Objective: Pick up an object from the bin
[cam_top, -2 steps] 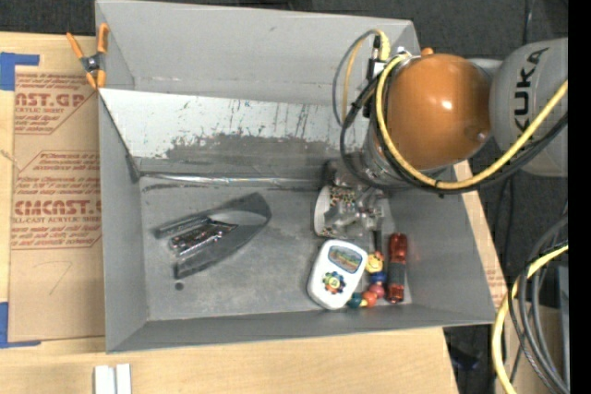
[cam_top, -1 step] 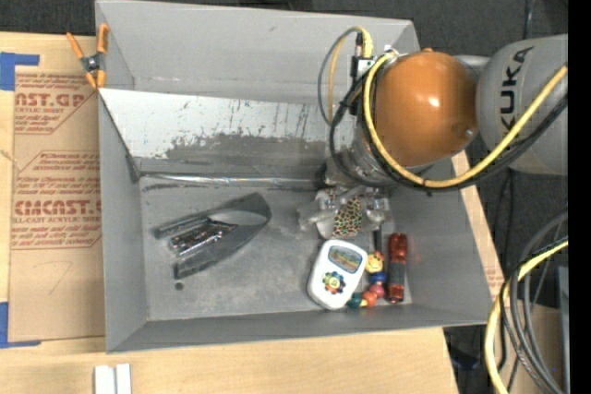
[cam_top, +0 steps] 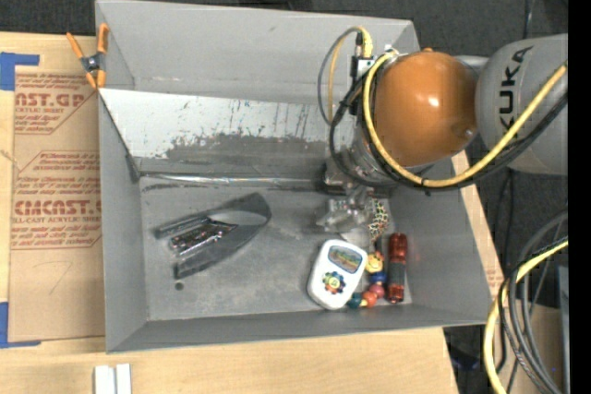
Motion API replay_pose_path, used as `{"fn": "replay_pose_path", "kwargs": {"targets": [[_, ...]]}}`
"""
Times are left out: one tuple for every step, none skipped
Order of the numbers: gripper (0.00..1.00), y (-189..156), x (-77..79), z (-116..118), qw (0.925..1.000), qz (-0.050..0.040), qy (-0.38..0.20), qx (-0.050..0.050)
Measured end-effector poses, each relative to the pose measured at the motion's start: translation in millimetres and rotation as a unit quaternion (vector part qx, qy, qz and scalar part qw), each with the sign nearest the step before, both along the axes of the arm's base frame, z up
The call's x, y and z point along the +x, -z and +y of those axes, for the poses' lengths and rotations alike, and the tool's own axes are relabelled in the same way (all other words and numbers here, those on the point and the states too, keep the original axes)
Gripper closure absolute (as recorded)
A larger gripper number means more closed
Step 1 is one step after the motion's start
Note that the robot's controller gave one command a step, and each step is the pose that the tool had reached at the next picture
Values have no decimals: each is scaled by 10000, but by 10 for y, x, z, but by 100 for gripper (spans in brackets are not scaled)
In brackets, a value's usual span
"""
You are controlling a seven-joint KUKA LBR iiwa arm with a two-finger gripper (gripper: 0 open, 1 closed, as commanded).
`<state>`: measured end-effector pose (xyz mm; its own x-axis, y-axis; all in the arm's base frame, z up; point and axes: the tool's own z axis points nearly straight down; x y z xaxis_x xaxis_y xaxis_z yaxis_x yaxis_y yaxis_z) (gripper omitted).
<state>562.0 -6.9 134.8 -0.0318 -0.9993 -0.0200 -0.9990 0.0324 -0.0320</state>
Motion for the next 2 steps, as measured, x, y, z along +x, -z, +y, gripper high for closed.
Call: {"fn": "replay_pose_path", "kwargs": {"targets": [[100, 0, 0, 0, 10000, 1, 0, 0], [100, 19, -93, -389, 9814, -37, -1918, -53]]}}
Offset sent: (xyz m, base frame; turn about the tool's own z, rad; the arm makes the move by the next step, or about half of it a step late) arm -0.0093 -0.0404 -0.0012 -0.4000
